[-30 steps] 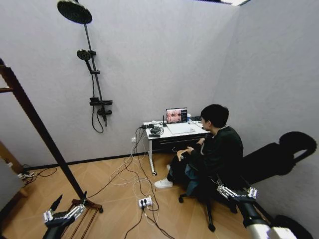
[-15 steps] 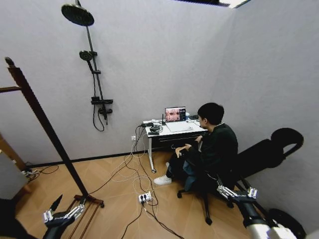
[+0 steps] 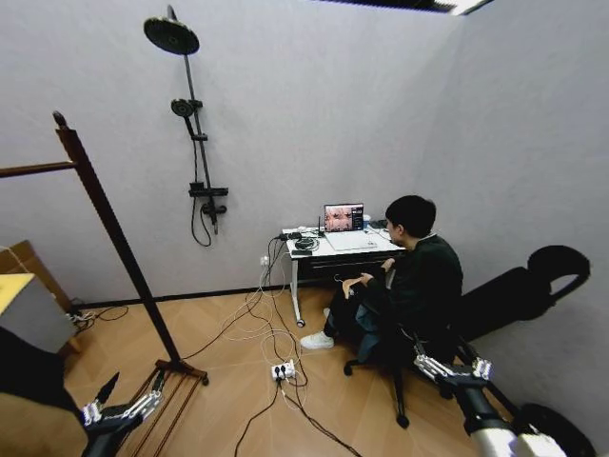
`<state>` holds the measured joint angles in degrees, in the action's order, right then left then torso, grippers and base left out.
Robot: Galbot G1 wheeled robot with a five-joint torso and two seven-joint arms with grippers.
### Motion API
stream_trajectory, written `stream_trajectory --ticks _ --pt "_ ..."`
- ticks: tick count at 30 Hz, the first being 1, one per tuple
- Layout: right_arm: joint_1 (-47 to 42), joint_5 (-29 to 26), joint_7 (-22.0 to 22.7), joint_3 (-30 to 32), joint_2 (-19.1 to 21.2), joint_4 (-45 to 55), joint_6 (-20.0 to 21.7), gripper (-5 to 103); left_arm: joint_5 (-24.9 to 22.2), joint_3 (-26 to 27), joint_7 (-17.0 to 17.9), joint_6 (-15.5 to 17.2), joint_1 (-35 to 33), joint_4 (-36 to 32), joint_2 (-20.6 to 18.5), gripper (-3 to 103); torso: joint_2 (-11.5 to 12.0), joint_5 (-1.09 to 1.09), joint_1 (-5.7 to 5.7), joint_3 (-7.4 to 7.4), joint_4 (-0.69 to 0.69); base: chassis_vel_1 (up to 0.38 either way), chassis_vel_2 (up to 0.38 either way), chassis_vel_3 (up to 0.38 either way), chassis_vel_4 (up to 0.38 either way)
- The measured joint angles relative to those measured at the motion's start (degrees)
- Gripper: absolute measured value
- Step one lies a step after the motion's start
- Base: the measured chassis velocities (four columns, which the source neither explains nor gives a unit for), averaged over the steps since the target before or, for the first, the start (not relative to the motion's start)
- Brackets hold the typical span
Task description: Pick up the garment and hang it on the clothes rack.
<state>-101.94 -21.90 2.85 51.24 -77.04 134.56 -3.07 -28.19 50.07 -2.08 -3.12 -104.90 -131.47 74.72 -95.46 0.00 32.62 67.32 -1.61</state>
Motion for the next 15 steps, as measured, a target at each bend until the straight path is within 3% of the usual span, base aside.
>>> stream_trajectory --ticks 15 --pt "-0.01 0.0 0.0 0.0 0.0 0.0 0.0 100 0.0 0.0 0.01 0.0 0.0 0.0 0.0 100 -0.01 -0.01 -0.01 -0.01 -0.01 0.032 -0.013 -0.016 0.031"
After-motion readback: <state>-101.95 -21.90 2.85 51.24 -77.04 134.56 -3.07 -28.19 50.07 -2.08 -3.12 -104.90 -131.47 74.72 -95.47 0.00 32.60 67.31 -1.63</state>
